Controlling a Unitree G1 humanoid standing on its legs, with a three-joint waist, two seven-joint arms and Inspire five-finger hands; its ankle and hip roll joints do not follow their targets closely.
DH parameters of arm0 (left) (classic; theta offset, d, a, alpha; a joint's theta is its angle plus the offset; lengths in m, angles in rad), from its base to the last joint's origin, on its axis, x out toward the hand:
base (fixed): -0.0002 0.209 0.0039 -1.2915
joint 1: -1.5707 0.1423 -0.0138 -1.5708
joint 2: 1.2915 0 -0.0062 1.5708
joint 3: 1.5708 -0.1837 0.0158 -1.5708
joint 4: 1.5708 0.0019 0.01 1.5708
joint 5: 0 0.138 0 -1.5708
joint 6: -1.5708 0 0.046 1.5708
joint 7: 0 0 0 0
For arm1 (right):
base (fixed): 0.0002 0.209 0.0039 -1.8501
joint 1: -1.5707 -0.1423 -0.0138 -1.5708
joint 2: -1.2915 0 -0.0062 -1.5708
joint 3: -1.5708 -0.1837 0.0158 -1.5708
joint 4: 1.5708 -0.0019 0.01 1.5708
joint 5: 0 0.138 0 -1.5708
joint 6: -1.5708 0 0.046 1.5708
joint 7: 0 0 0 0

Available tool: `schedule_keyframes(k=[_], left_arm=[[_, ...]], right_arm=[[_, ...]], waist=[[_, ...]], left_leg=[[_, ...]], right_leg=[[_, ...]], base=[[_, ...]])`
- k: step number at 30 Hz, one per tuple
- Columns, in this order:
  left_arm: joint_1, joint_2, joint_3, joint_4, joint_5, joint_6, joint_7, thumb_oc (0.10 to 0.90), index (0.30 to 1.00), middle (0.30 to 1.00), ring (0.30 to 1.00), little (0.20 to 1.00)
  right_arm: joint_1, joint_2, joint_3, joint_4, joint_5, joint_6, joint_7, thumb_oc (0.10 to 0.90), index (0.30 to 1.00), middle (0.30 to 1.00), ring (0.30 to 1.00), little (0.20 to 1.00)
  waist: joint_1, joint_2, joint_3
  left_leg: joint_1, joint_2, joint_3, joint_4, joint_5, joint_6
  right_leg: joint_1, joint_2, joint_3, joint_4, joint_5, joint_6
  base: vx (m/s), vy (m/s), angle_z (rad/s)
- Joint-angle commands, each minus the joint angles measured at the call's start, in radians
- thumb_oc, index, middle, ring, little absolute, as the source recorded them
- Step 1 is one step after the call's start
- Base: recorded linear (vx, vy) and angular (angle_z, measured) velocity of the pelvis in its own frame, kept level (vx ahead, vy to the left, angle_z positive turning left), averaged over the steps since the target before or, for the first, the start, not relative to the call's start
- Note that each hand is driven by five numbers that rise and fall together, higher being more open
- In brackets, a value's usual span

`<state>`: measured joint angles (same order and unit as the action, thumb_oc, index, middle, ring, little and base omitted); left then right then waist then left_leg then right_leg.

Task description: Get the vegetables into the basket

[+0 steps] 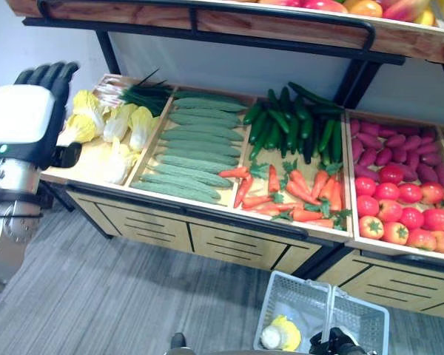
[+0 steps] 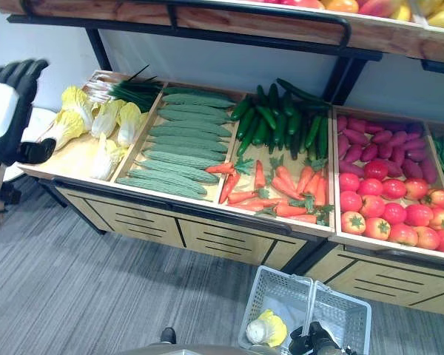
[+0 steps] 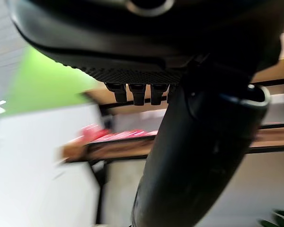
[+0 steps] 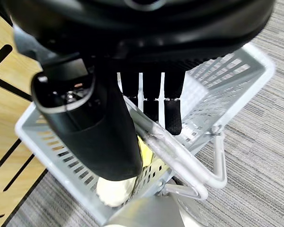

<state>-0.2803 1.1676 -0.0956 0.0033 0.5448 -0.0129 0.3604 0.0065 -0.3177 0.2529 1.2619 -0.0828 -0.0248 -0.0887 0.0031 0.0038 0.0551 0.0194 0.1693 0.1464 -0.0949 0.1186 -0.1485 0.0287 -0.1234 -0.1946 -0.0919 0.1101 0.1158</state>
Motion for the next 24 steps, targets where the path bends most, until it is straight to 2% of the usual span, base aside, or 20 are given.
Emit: schedule_keyframes(k=[1,2,4,6,7,9,12,15,24], left_arm=[[-0.238,0.064,-0.071,0.028,0.067,-0.023,0.038,0.900,1.000,1.000,1.000,1.000],[-0.279,0.081,-0.117,0.038,0.090,-0.022,0.034,0.900,1.000,1.000,1.000,1.000],[-0.350,0.090,-0.203,0.078,0.099,-0.022,0.034,0.900,1.000,1.000,1.000,1.000],[-0.426,0.095,-0.296,0.136,0.119,-0.018,0.032,0.900,1.000,1.000,1.000,1.000],[-0.487,0.079,-0.366,0.173,0.119,-0.016,0.033,0.900,1.000,1.000,1.000,1.000],[-0.524,0.066,-0.408,0.192,0.122,-0.009,0.034,0.900,1.000,1.000,1.000,1.000],[-0.609,0.021,-0.522,0.285,0.137,-0.002,0.026,0.900,1.000,1.000,1.000,1.000],[-0.657,-0.032,-0.586,0.349,0.153,0.015,0.027,0.900,1.000,1.000,1.000,1.000],[-0.717,-0.137,-0.629,0.459,0.148,0.046,0.045,0.900,1.000,1.000,1.000,1.000]], right_arm=[[-0.004,-0.049,0.064,0.000,-0.051,0.006,0.008,0.400,0.300,0.300,0.300,0.300],[-0.007,-0.056,0.078,-0.007,-0.050,0.002,0.006,0.400,0.300,0.300,0.300,0.300],[-0.005,-0.055,0.072,-0.007,-0.052,0.001,0.002,0.400,0.300,0.300,0.300,0.300],[-0.007,-0.061,0.080,-0.007,-0.057,-0.002,-0.004,0.400,0.300,0.300,0.300,0.300],[-0.008,-0.057,0.078,-0.007,-0.060,-0.002,-0.006,0.400,0.300,0.300,0.300,0.300],[-0.007,-0.054,0.076,-0.008,-0.062,-0.002,-0.007,0.400,0.300,0.300,0.300,0.300],[-0.015,-0.061,0.084,-0.008,-0.075,0.000,-0.013,0.400,0.300,0.300,0.300,0.300],[-0.028,-0.065,0.083,-0.007,-0.074,0.002,-0.022,0.400,0.300,0.300,0.300,0.300],[-0.055,-0.075,0.095,-0.003,-0.075,0.007,-0.030,0.400,0.300,0.300,0.300,0.300]], waist=[[-0.031,0.016,0.030],[-0.053,0.031,0.034],[-0.056,0.038,0.031],[-0.076,0.056,0.031],[-0.081,0.062,0.032],[-0.083,0.066,0.033],[-0.123,0.096,0.040],[-0.155,0.122,0.047],[-0.190,0.157,0.059]], left_leg=[[0.037,-0.026,-0.012,0.008,-0.050,-0.013],[0.032,-0.029,-0.004,0.008,-0.049,-0.014],[0.022,-0.034,0.003,0.008,-0.048,-0.014],[0.012,-0.038,0.014,0.008,-0.047,-0.015],[0.005,-0.040,0.020,0.008,-0.046,-0.015],[-0.003,-0.044,0.025,0.008,-0.044,-0.015],[-0.038,-0.051,0.051,0.008,-0.040,-0.019],[-0.075,-0.055,0.079,0.008,-0.036,-0.023],[-0.116,-0.052,0.116,0.008,-0.031,-0.031]], right_leg=[[-0.072,-0.059,0.002,0.051,0.022,0.073],[-0.081,-0.064,0.010,0.048,0.028,0.075],[-0.097,-0.067,0.021,0.045,0.035,0.076],[-0.112,-0.072,0.032,0.042,0.041,0.078],[-0.124,-0.075,0.039,0.040,0.047,0.080],[-0.136,-0.078,0.047,0.039,0.050,0.081],[-0.188,-0.087,0.075,0.032,0.066,0.084],[-0.244,-0.091,0.110,0.025,0.080,0.086],[-0.316,-0.089,0.156,0.024,0.092,0.086]], base=[[-0.03,0.052,-0.11],[-0.02,0.047,-0.11],[0.00,0.045,-0.16],[0.02,0.052,-0.26],[0.01,0.054,-0.24],[0.01,0.040,-0.20],[0.01,0.056,-0.23],[0.02,0.053,-0.32],[0.03,-0.002,-0.22]])
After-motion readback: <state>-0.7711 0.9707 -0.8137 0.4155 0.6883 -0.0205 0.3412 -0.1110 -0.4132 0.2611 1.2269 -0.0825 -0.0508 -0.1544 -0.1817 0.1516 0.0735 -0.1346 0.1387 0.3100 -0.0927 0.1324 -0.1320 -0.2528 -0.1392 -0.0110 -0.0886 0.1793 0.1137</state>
